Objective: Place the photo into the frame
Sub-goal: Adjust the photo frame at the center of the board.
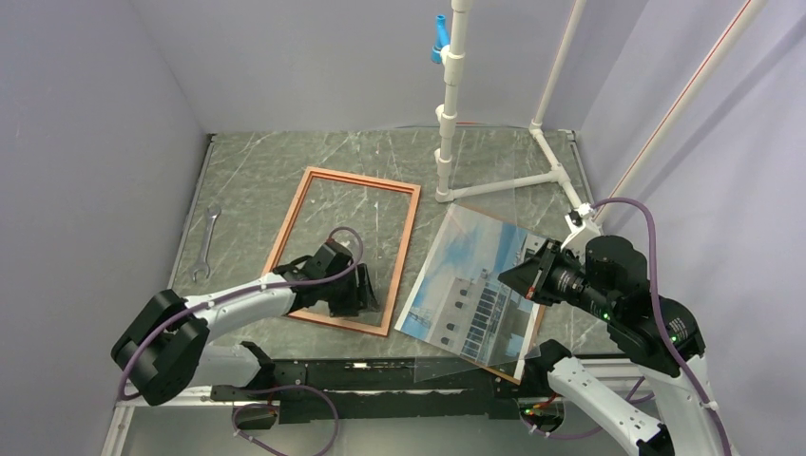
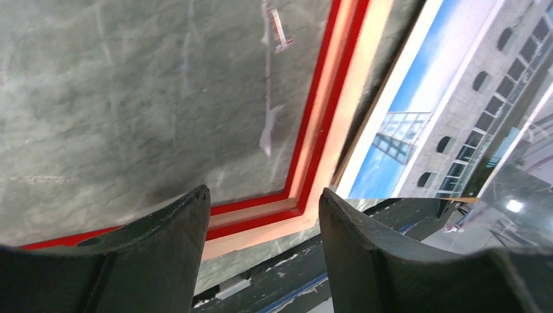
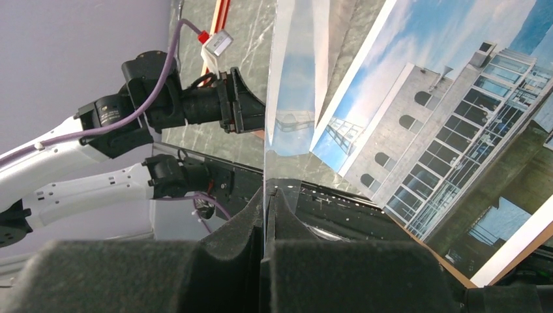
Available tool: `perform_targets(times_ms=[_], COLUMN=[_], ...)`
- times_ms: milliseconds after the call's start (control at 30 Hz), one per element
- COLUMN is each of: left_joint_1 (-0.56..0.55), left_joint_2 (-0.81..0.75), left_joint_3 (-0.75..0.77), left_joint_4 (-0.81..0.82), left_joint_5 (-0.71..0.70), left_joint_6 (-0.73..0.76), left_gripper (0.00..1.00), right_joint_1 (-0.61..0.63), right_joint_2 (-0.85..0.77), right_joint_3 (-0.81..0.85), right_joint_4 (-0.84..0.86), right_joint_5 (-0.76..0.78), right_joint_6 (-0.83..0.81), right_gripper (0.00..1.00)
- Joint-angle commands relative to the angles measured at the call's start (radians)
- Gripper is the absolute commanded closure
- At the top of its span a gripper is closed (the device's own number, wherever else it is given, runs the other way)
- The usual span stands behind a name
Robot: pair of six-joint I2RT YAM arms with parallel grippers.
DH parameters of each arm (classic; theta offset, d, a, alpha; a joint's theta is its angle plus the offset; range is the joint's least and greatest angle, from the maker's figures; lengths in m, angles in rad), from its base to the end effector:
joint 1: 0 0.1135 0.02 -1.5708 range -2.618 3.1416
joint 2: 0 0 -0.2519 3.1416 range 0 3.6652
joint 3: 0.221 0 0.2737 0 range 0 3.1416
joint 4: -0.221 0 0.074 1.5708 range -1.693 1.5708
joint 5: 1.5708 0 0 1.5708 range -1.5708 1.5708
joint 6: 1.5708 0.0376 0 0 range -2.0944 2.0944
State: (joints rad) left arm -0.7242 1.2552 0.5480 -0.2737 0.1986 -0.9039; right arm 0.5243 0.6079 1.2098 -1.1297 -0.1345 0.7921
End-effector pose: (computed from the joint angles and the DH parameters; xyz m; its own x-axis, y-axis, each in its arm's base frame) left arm 0.1789 -0.1682 0.1329 -0.9600 -0.1793 -0.2153 -0.0365 0.8418 -0.5385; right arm 0.0801 0.0522 0.4020 -0.7307 0.3923 -0.5587 -0.1085 0.7412 0.6624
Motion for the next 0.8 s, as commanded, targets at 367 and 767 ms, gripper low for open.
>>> perform_targets(times_ms=[367,767], left_joint_1=[-0.095,-0.074], left_joint_2=[0.359,0.575], left_joint_3=[0.387,0.591], left_joint_4=[-0.103,-0.197], left_joint_5=[-0.120,-0.142], left_joint_6=[0.071,0.078], left_gripper=[0.46,0.91], right_joint_1=[0.000,0.000], right_joint_2=[-0.012,-0.019], right_joint_3=[0.010,0.026], right_joint_4=[0.029,-0.017], right_joint_5=[0.034,0.077], right_joint_6=[-0.020,-0.037], right_gripper=[1.00,1.00])
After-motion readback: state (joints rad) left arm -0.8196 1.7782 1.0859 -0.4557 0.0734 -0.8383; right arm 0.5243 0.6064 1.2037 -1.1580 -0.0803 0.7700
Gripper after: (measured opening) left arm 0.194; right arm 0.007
